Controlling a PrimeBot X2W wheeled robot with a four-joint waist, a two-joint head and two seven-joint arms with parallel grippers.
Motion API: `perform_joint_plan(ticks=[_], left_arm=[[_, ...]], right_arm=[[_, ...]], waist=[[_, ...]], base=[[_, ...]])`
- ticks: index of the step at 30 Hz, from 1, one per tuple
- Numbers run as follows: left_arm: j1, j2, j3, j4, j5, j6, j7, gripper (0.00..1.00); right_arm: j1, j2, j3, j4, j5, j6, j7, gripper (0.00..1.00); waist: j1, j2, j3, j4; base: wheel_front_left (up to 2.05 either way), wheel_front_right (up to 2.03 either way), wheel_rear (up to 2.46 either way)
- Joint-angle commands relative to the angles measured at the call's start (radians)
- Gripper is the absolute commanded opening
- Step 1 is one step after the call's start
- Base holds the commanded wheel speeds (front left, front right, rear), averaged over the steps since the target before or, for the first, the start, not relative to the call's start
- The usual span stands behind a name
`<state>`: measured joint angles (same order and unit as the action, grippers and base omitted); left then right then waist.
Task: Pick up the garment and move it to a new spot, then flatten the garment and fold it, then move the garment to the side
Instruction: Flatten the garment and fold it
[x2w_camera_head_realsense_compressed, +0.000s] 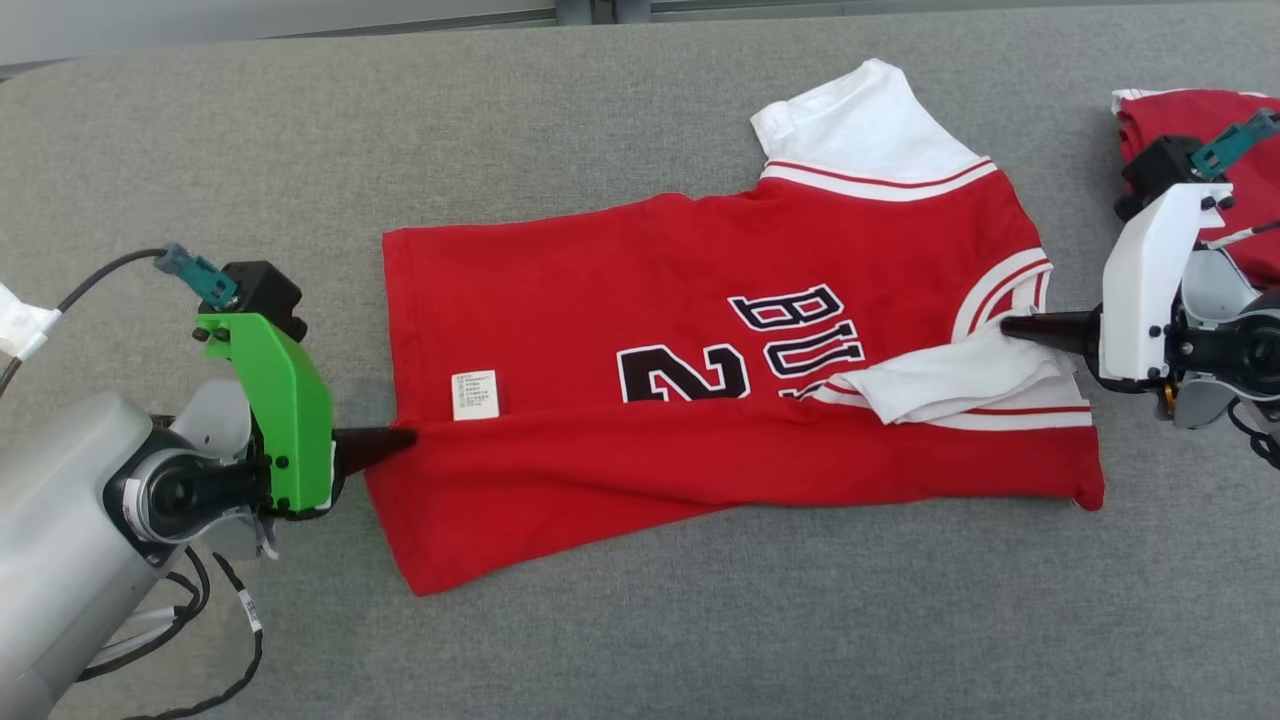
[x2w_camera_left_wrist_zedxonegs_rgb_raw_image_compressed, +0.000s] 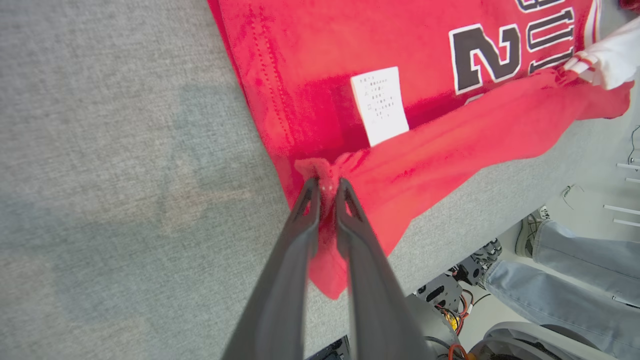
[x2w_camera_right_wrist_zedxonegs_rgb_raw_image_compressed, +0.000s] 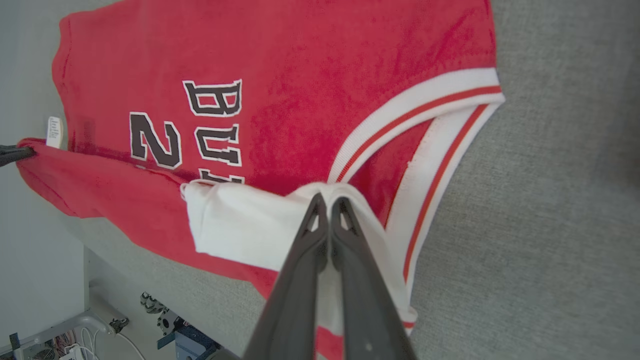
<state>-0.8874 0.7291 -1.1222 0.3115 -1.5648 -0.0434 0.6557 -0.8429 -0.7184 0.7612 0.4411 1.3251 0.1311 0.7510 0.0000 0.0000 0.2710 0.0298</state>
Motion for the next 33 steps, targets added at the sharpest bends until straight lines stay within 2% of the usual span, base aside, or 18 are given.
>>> perform_joint_plan(ticks=[1, 6, 11, 15, 17, 20, 23, 26, 29, 33], left_arm=[[-0.005, -0.007, 0.013, 0.016, 0.010, -0.014, -0.031, 1.00], [0.033, -0.008, 0.034, 0.029, 0.067, -0.055, -0.179, 1.00], [0.115, 0.028, 0.064, -0.025, 0.160, -0.061, -0.421, 1.00], [0.208, 0.049, 0.083, -0.066, 0.243, 0.029, -0.626, 1.00], [0.266, 0.042, 0.112, -0.086, 0.256, 0.089, -0.751, 1.00], [0.338, 0.031, 0.140, -0.107, 0.308, 0.177, -0.884, 1.00], [0.408, 0.004, 0.197, -0.145, 0.373, 0.251, -0.919, 1.00], [0.503, -0.054, 0.362, -0.215, 0.513, 0.310, -0.921, 1.00], [0.625, -0.128, 0.502, -0.273, 0.645, 0.321, -0.919, 1.00], [0.772, -0.232, 0.640, -0.301, 0.809, 0.291, -0.919, 1.00]], right_arm=[[0.002, 0.010, -0.012, 0.014, -0.016, -0.001, -0.023, 1.00], [0.059, 0.038, -0.063, 0.009, -0.051, -0.001, -0.147, 1.00], [0.174, 0.036, -0.150, -0.076, -0.098, -0.001, -0.413, 1.00], [0.308, 0.029, -0.224, -0.145, -0.168, -0.001, -0.648, 1.00], [0.388, 0.061, -0.272, -0.161, -0.206, -0.001, -0.766, 1.00], [0.479, 0.107, -0.336, -0.169, -0.278, -0.001, -0.907, 1.00], [0.558, 0.169, -0.410, -0.179, -0.370, -0.001, -0.991, 1.00], [0.644, 0.243, -0.515, -0.202, -0.478, -0.001, -1.014, 1.00], [0.711, 0.323, -0.605, -0.231, -0.593, -0.001, -1.016, 1.00], [0.800, 0.424, -0.686, -0.234, -0.707, -0.001, -1.016, 1.00]], waist=[[0.0000, 0.0000, -0.013, 0.001], [0.0000, 0.0000, -0.075, -0.001], [0.0000, 0.0000, -0.147, -0.005], [0.0000, 0.0000, -0.191, -0.004], [0.0000, 0.0000, -0.210, -0.005], [0.0000, 0.0000, -0.230, -0.006], [0.0000, 0.0000, -0.238, -0.007], [0.0000, 0.0000, -0.238, -0.005], [0.0000, 0.0000, -0.239, -0.008], [0.0000, 0.0000, -0.240, -0.010]], base=[[0.00, 0.00, 0.00], [0.00, 0.00, 0.00], [0.00, 0.00, 0.00], [0.00, 0.00, 0.00], [0.00, 0.00, 0.00], [0.00, 0.00, 0.00], [0.00, 0.00, 0.00], [0.00, 0.00, 0.00], [0.00, 0.00, 0.00], [0.00, 0.00, 0.00]])
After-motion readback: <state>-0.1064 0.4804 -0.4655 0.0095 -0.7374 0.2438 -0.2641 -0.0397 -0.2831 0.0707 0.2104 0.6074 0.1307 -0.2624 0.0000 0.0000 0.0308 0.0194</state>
